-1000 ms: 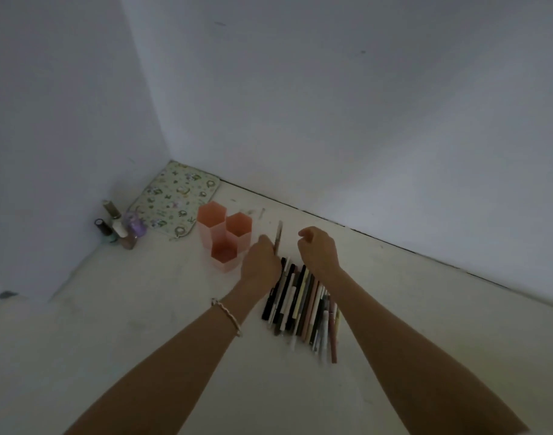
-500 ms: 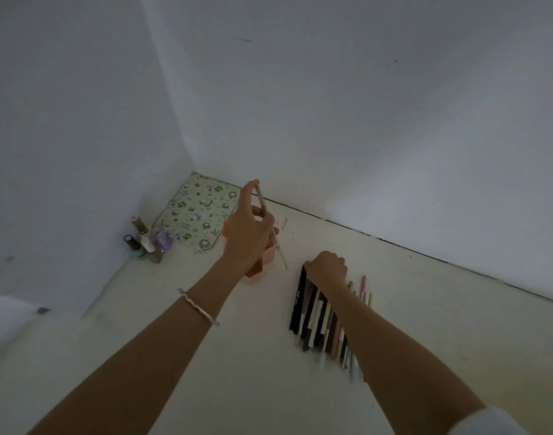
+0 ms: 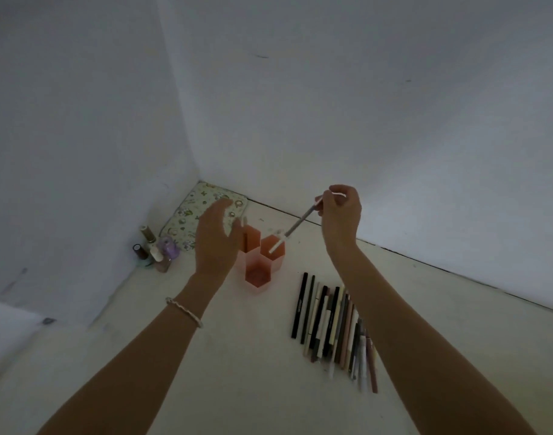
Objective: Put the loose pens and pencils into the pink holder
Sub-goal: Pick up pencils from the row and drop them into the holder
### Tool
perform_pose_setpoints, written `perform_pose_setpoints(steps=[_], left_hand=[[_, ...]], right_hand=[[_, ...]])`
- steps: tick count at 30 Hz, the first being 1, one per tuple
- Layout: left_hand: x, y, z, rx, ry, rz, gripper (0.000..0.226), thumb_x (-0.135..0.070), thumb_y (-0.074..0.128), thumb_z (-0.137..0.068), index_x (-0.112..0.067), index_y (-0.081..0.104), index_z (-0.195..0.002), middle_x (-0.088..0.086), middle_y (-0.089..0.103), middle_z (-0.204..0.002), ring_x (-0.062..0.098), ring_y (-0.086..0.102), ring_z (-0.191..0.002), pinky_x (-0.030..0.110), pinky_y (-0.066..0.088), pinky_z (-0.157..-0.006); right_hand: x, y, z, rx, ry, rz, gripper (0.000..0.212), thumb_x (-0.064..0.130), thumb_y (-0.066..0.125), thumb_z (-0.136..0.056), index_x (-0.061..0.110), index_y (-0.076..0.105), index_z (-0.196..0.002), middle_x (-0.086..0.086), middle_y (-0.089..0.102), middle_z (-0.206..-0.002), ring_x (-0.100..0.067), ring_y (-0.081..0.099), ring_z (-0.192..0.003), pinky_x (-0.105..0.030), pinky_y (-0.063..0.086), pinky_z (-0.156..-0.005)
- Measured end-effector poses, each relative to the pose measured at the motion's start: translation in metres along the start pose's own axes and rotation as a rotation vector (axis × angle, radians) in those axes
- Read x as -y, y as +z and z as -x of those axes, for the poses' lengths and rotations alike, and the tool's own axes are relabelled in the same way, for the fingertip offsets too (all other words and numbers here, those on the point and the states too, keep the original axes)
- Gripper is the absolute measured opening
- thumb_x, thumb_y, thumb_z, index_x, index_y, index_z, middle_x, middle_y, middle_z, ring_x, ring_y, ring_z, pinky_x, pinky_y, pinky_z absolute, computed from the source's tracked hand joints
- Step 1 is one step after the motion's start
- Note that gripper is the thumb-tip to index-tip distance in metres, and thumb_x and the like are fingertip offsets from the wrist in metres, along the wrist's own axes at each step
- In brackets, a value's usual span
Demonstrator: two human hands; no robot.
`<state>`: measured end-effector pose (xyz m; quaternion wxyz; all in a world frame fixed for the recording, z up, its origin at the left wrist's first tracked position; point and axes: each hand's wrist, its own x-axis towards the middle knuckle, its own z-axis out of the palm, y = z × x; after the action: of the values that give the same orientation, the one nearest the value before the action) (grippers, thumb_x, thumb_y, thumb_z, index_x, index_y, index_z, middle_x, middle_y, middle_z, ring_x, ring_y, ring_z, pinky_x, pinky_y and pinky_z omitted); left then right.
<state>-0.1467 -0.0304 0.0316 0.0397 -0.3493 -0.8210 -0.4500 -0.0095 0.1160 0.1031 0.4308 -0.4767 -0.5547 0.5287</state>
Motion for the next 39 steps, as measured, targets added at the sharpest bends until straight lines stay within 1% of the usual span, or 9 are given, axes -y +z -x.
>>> perform_pose_setpoints(steps=[4, 9, 13, 16, 18, 26, 31, 35, 39], left_hand=[[-0.009, -0.018, -0.002, -0.251, -0.127, 0.149, 0.034, 0.003, 0.046, -0.09, -0.007, 0.056, -0.122, 0.007, 0.06, -0.117, 0.022, 0.059, -0.104, 0.041, 0.052, -0.089], [-0.043, -0.027, 0.011, -0.17, -0.177, 0.258, 0.025, 0.006, 0.045, -0.084, -0.014, 0.057, -0.093, -0.003, 0.06, -0.089, 0.015, 0.059, -0.083, 0.037, 0.054, -0.076], [-0.067, 0.0, 0.049, 0.198, -0.125, 0.157, 0.023, -0.006, 0.048, -0.089, -0.022, 0.059, -0.078, -0.002, 0.057, -0.087, 0.012, 0.056, -0.079, 0.024, 0.048, -0.073], [-0.079, 0.043, 0.089, 0.662, -0.076, -0.166, 0.02, -0.01, 0.044, -0.094, -0.013, 0.064, -0.1, 0.004, 0.062, -0.098, 0.019, 0.062, -0.096, 0.028, 0.05, -0.083], [-0.082, 0.07, 0.112, 0.785, -0.106, -0.345, 0.026, -0.01, 0.04, -0.098, -0.009, 0.054, -0.119, 0.007, 0.059, -0.116, 0.023, 0.061, -0.108, 0.031, 0.05, -0.091], [-0.074, 0.104, 0.126, 0.796, -0.116, -0.57, 0.06, -0.014, 0.037, -0.102, -0.003, 0.007, -0.154, 0.016, 0.039, -0.144, 0.027, 0.051, -0.124, 0.033, 0.045, -0.1], [-0.093, 0.075, 0.08, 0.513, -0.221, -0.022, 0.052, -0.012, 0.063, -0.087, -0.012, 0.042, -0.135, 0.005, 0.062, -0.1, 0.018, 0.066, -0.083, 0.034, 0.059, -0.073], [-0.104, 0.047, 0.048, 0.353, -0.219, 0.264, 0.08, -0.006, 0.065, -0.081, -0.026, 0.025, -0.148, -0.005, 0.056, -0.08, 0.006, 0.06, -0.063, 0.015, 0.054, -0.057], [-0.104, 0.032, 0.037, 0.347, -0.195, 0.376, 0.093, -0.003, 0.065, -0.081, -0.039, 0.016, -0.152, -0.004, 0.055, -0.077, 0.015, 0.061, -0.062, 0.021, 0.057, -0.06]], right_hand=[[-0.012, 0.029, 0.028, 0.091, -0.22, 0.056, 0.01, 0.009, 0.052, -0.096, 0.018, 0.052, -0.1, -0.004, 0.07, -0.089, -0.013, 0.067, -0.075, -0.02, 0.055, -0.068], [-0.041, 0.044, 0.056, 0.315, -0.391, 0.303, 0.005, 0.018, 0.051, -0.098, 0.022, 0.053, -0.099, 0.009, 0.064, -0.085, -0.005, 0.061, -0.076, -0.021, 0.051, -0.067], [-0.046, 0.024, 0.046, 0.258, -0.399, 0.382, 0.018, 0.013, 0.051, -0.094, 0.015, 0.06, -0.11, 0.005, 0.065, -0.099, -0.008, 0.061, -0.084, -0.025, 0.052, -0.076], [-0.043, -0.01, 0.025, 0.132, -0.277, 0.363, 0.027, 0.003, 0.048, -0.091, 0.014, 0.058, -0.113, 0.004, 0.065, -0.1, -0.013, 0.061, -0.085, -0.032, 0.054, -0.077], [-0.044, -0.033, 0.016, 0.136, -0.221, 0.399, 0.028, 0.003, 0.047, -0.091, 0.015, 0.057, -0.114, 0.003, 0.066, -0.097, -0.015, 0.061, -0.078, -0.035, 0.053, -0.072], [-0.073, -0.09, 0.008, 0.223, -0.117, 0.564, 0.019, 0.008, 0.046, -0.093, 0.019, 0.058, -0.104, -0.004, 0.064, -0.07, -0.011, 0.048, -0.048, -0.027, 0.042, -0.049], [-0.103, -0.07, 0.004, 0.409, 0.02, 0.899, 0.018, 0.01, 0.05, -0.089, 0.004, 0.066, -0.096, -0.007, 0.065, -0.086, -0.017, 0.059, -0.073, -0.025, 0.046, -0.062], [-0.123, -0.054, 0.011, 0.549, 0.006, 1.314, 0.024, 0.026, 0.05, -0.092, 0.009, 0.053, -0.077, -0.011, 0.06, -0.092, -0.028, 0.056, -0.096, -0.035, 0.044, -0.08], [-0.138, -0.048, 0.017, 0.527, 0.051, 1.328, 0.025, 0.025, 0.05, -0.091, 0.011, 0.049, -0.071, -0.009, 0.058, -0.091, -0.028, 0.051, -0.099, -0.035, 0.039, -0.081]])
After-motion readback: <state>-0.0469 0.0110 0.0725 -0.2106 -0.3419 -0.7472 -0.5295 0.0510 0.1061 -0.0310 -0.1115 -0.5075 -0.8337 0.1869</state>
